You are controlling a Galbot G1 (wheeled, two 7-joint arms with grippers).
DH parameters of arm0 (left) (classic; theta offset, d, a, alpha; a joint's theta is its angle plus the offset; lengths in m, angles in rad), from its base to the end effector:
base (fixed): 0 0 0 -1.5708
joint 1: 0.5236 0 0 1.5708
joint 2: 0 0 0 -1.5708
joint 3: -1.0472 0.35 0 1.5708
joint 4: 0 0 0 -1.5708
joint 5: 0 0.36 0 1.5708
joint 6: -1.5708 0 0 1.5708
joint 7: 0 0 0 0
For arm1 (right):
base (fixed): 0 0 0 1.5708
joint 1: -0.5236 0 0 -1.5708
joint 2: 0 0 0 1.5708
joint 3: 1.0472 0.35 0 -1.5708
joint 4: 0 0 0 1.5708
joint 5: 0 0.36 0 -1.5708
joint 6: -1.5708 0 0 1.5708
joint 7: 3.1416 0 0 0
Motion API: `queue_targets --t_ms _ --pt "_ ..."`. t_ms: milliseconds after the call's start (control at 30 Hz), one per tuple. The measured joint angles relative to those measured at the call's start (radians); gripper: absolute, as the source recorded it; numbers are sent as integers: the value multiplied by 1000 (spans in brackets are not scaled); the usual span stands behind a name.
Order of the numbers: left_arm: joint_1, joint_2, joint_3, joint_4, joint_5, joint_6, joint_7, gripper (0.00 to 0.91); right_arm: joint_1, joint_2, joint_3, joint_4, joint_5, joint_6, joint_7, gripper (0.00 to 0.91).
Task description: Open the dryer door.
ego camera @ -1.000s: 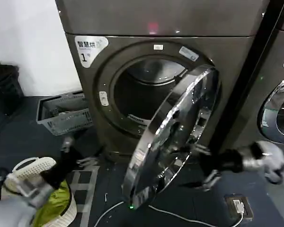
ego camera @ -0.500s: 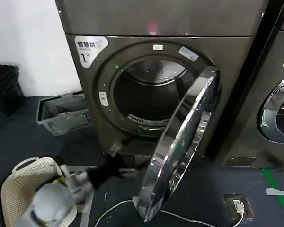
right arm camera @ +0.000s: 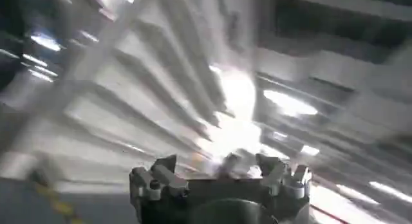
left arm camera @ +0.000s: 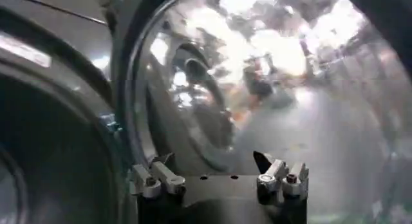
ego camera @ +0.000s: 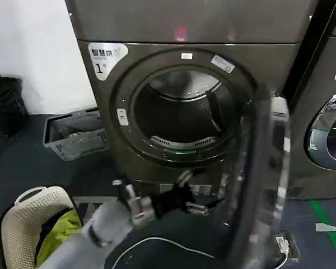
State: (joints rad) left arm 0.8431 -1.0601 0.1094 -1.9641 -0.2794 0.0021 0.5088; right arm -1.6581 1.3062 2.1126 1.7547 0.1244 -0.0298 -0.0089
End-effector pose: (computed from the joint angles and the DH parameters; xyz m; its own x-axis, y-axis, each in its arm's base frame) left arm 0.3195 -0.0680 -0.2210 -0.3261 0.9432 -0.0630 0.8858 0.3282 0.3282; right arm -0.1095 -0.4159 -0.1452 -0.2294 0.9131 -0.3371 0.8778 0.0445 -0.4769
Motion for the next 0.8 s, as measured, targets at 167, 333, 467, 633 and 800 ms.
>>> queue_targets --t_ms 167,333,467,633,800 --pt "-114 -67 115 79 5 6 -18 907 -19 11 99 -36 5 0 52 907" --pt "-211 -151 222 168 11 10 -39 907 -23 37 161 -70 -28 -12 90 907" --pt "-288 -230 293 243 8 11 -41 907 -23 47 192 -76 -28 3 102 907" --pt "-370 -324 344 339 5 11 -46 907 -23 63 210 -67 -27 28 104 907" --pt "-425 -421 365 441 14 10 -50 907 -19 66 218 -68 -27 28 113 907"
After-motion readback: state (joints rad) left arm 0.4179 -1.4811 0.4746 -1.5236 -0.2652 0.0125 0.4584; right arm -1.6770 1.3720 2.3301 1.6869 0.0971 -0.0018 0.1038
